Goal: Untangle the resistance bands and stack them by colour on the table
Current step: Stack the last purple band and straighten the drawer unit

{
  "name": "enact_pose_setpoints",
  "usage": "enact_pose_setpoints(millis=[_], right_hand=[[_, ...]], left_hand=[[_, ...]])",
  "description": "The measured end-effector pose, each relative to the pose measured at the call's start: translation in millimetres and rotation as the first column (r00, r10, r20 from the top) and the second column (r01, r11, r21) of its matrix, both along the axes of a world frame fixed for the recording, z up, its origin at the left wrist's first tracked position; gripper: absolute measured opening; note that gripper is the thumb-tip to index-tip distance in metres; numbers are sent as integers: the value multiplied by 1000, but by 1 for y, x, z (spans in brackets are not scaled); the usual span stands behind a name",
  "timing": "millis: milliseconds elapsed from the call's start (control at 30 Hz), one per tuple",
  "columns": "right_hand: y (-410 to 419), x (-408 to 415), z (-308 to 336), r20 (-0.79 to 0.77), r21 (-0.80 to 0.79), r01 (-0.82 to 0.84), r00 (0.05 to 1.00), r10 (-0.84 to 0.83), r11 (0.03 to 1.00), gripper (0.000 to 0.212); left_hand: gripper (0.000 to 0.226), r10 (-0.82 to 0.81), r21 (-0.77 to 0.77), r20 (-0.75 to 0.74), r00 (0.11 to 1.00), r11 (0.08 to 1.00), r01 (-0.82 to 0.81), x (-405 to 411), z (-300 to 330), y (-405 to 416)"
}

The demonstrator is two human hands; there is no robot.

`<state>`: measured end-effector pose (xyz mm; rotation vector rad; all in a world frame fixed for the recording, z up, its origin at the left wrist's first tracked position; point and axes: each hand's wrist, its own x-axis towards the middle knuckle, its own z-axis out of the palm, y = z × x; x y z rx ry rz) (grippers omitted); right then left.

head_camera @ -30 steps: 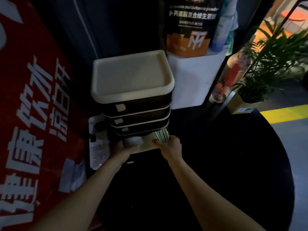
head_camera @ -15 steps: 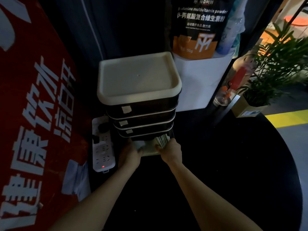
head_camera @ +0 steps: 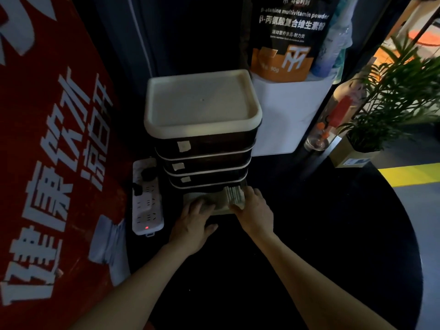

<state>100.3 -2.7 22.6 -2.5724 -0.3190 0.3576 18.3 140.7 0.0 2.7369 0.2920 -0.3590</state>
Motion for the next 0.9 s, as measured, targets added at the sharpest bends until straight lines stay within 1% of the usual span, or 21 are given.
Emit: enact_pose_setpoints(millis=[67,100,167,233,267,367,467,533,600,700,767,833,900], right_hand=[[-6,-3,-4,150,40,-139,980,132,989,51],[-8,-3,-6,196,64,-225,958,209,972,55],[-9,-2,-10,200,35,-397,902,383,917,60],[-9,0,-14,150,-78,-511,843,517,856,62],[-10,1,-16,132,-137,-538,822,553,832,63],[-15,3,-22,117,-243,-558,795,595,793,61],[-21,1,-25,126,-241,-556,795,594,795,57],[-23,2,-26,125,-225,-552,801,586,803,59],[-25,3,-26,103,-239,-556,800,591,796,60],[-25,5,-25,87,-242,-548,810,580,801,59],[-23,9,-24,93,-239,-543,812,576,805,59],[-21,13,-23,86,-256,-548,808,583,796,59],[-20,16,-22,64,-270,-557,803,592,785,58]], left_hand=[[56,-7,26,22,1000,1000,7,0,-1,-2],[56,-11,46,27,1000,999,10,0,-2,-3],[58,-10,81,14,1000,997,9,0,-3,-4],[59,1,80,16,1000,997,-2,-1,-4,-5],[58,7,65,23,1000,998,-8,-1,-4,-5],[61,-20,44,42,999,999,18,-4,-5,-3],[62,-47,20,76,996,999,46,-7,-8,0],[65,-25,-29,105,994,999,28,-10,-10,2],[65,1,-41,142,990,999,5,-12,-13,3],[63,7,12,200,980,1000,-10,-10,-17,2],[61,-15,65,204,979,998,2,-8,-18,4],[60,-49,96,180,982,995,32,-5,-18,7],[61,-55,110,125,991,993,42,-1,-17,7]])
